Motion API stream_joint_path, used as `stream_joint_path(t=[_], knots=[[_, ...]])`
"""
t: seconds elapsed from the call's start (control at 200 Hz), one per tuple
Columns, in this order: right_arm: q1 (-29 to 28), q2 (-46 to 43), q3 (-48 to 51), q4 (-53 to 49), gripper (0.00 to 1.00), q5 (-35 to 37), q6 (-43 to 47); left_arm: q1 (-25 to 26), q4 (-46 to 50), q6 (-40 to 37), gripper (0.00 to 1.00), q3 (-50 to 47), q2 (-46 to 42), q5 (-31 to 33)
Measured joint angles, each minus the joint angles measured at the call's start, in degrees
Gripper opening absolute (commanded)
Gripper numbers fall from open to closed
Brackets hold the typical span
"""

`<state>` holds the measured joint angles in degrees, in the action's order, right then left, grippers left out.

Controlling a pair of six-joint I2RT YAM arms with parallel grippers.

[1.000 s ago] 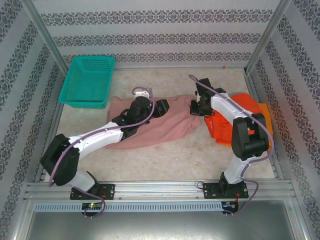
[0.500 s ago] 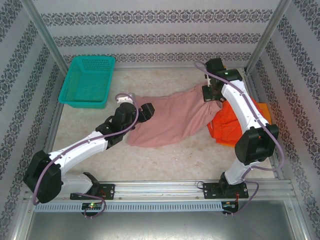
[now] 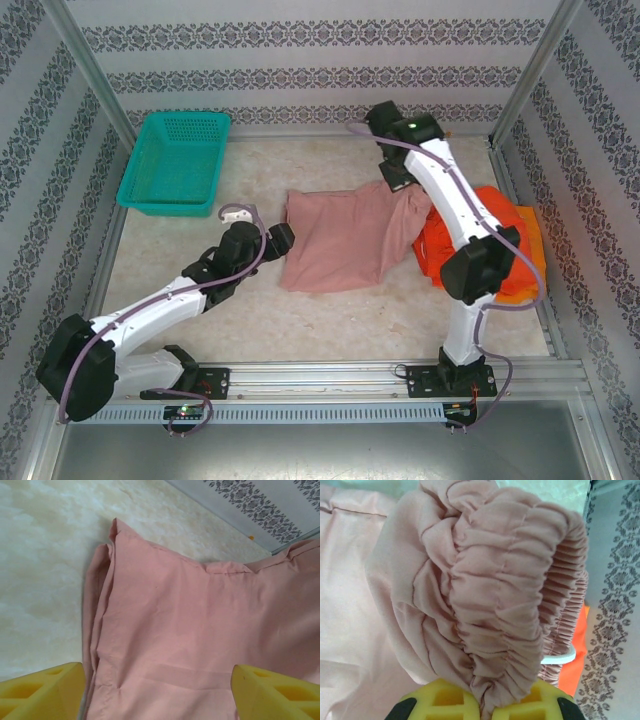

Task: Fold and stack the shorts

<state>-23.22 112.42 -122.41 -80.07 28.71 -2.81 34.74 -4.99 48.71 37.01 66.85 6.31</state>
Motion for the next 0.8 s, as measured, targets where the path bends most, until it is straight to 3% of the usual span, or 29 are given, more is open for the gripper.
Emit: stream_joint_path(t=[0.385, 0.445, 0.52, 0.575, 0.644, 0.799], knots=[[-16.57, 17.94, -20.98, -10.93, 0.01, 7.26, -6.73, -0.37, -0.04, 5.25, 0.76, -9.57, -1.75, 0.61], [-19.06, 21.31, -24.13, -11.61, 0.11, 6.75, -7.89, -0.37, -0.04, 5.99, 0.76, -10.73, -2.01, 1.18], [-21.59, 25.62, -28.52, -11.87, 0.33, 3.28, -9.97, -0.37, 0.02, 6.71, 0.76, -11.89, -3.17, 2.16], [-22.99, 28.28, -31.21, -11.17, 0.44, -1.70, -10.64, -0.37, 0.13, 7.21, 0.77, -12.41, -4.46, 3.13], [-24.26, 29.62, -32.50, -8.79, 0.68, -11.06, -12.22, -0.37, 0.20, 7.69, 0.78, -12.79, -6.73, 4.66], [-23.85, 23.91, -26.60, 1.01, 0.80, -30.80, -16.04, -0.37, 1.44, 8.46, 0.84, -12.81, -12.39, 7.45]])
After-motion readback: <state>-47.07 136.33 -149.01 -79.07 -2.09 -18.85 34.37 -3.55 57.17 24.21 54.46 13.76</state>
